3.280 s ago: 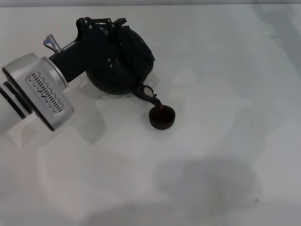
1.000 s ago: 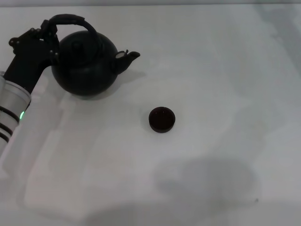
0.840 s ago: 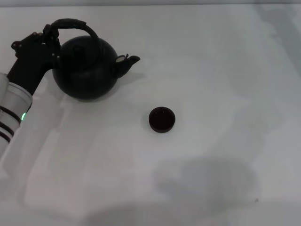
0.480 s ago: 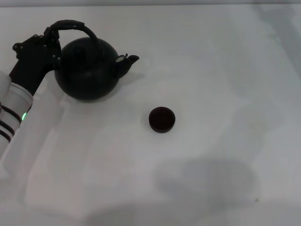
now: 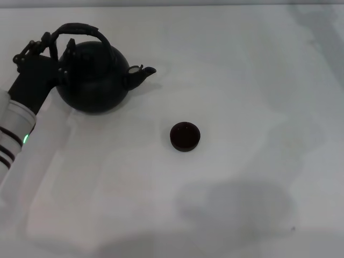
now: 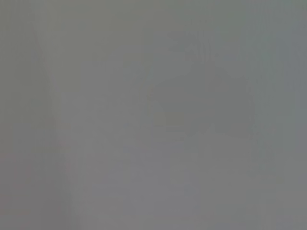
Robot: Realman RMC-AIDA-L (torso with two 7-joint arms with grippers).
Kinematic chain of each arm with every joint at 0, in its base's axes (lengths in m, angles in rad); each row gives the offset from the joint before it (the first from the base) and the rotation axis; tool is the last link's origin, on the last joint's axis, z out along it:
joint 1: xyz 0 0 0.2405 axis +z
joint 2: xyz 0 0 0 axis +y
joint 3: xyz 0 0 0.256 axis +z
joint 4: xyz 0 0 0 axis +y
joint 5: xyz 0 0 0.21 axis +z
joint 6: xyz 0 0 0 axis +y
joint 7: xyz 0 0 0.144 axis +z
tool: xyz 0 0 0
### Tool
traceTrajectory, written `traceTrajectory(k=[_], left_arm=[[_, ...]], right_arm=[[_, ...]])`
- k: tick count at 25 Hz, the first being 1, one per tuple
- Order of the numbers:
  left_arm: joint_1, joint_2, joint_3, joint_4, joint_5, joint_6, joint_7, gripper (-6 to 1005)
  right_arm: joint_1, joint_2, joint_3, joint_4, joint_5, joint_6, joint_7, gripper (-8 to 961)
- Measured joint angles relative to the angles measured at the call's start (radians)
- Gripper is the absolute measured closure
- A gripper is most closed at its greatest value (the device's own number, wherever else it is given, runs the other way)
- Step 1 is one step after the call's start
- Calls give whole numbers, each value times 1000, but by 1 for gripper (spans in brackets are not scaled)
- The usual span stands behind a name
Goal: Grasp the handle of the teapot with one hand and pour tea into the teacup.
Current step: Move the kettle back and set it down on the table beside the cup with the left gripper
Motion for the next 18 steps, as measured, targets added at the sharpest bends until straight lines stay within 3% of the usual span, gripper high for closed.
traceTrajectory(k=[13, 15, 18], left_arm=[[85, 2, 3, 24, 10, 99, -9, 318], [100, 2, 3, 29, 10, 114, -14, 139], [126, 1, 0, 34, 4, 154, -19, 140]], right_arm=[[-6, 0, 1, 13, -1, 3, 0, 116], [-7, 0, 1, 13, -1, 3, 0, 116], [-14, 0, -5, 14, -3, 3, -1, 115]])
